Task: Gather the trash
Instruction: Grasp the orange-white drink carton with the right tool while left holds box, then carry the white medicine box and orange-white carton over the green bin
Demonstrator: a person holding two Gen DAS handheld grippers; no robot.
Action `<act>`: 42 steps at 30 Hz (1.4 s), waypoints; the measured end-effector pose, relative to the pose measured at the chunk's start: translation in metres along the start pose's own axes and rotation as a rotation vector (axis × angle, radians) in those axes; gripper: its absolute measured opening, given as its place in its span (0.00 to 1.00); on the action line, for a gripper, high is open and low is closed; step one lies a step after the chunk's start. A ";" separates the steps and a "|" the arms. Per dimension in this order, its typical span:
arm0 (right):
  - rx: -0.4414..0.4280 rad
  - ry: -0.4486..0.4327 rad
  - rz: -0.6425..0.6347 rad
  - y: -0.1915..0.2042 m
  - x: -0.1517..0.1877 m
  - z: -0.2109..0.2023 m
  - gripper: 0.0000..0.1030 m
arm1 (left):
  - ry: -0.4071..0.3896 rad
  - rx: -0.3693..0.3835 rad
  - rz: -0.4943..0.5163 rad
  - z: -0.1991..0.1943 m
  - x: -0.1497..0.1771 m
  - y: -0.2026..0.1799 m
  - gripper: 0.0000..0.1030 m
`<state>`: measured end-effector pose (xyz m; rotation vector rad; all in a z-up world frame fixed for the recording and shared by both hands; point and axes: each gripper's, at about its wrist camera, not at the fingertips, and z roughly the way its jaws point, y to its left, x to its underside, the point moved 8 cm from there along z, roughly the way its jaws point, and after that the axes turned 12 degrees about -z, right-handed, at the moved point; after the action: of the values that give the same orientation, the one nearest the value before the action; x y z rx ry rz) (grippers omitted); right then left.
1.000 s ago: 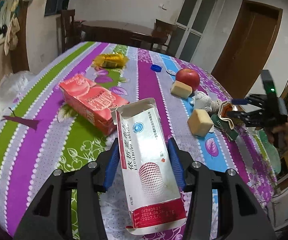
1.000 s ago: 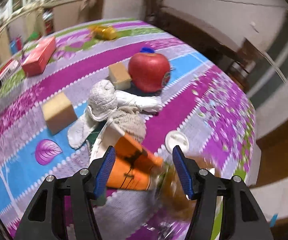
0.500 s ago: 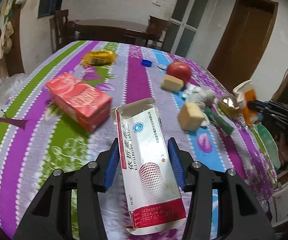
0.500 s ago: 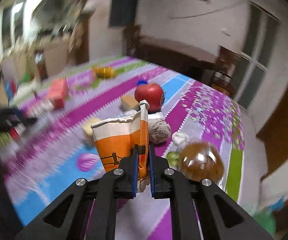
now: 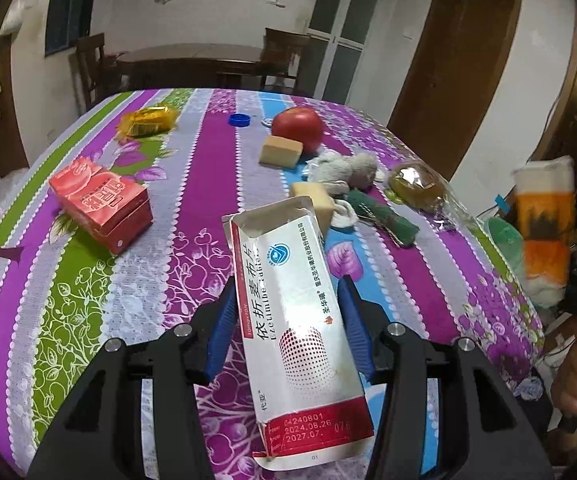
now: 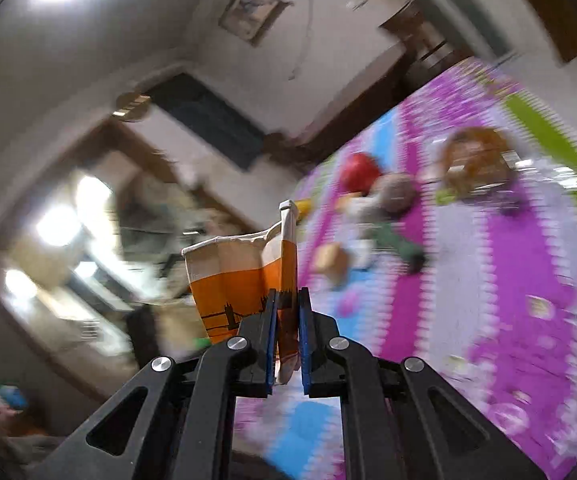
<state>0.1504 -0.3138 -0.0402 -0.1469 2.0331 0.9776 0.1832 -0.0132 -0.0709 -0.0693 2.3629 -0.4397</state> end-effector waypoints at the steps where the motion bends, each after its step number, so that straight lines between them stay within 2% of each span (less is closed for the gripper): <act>1: 0.079 0.000 -0.038 0.002 0.006 -0.004 0.10 | -0.002 -0.001 0.009 -0.001 0.002 -0.002 0.46; 7: 0.275 0.007 -0.204 0.030 0.026 -0.011 0.10 | -0.025 -0.035 0.023 -0.005 0.002 -0.006 0.46; 14: 0.433 0.004 -0.338 0.040 0.035 -0.021 0.10 | -0.104 -0.135 0.062 -0.007 -0.004 -0.017 0.46; 25: 0.516 -0.021 -0.363 0.034 0.042 -0.048 0.10 | -0.128 -0.195 0.112 0.005 -0.002 -0.041 0.46; 42: 0.628 -0.058 -0.272 -0.015 0.042 -0.094 0.10 | -0.123 -0.172 0.255 0.028 0.010 -0.112 0.46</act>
<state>0.0694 -0.3793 -0.0490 -0.0519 2.1007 0.1515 0.1860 -0.1288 -0.0593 0.1212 2.2448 -0.1056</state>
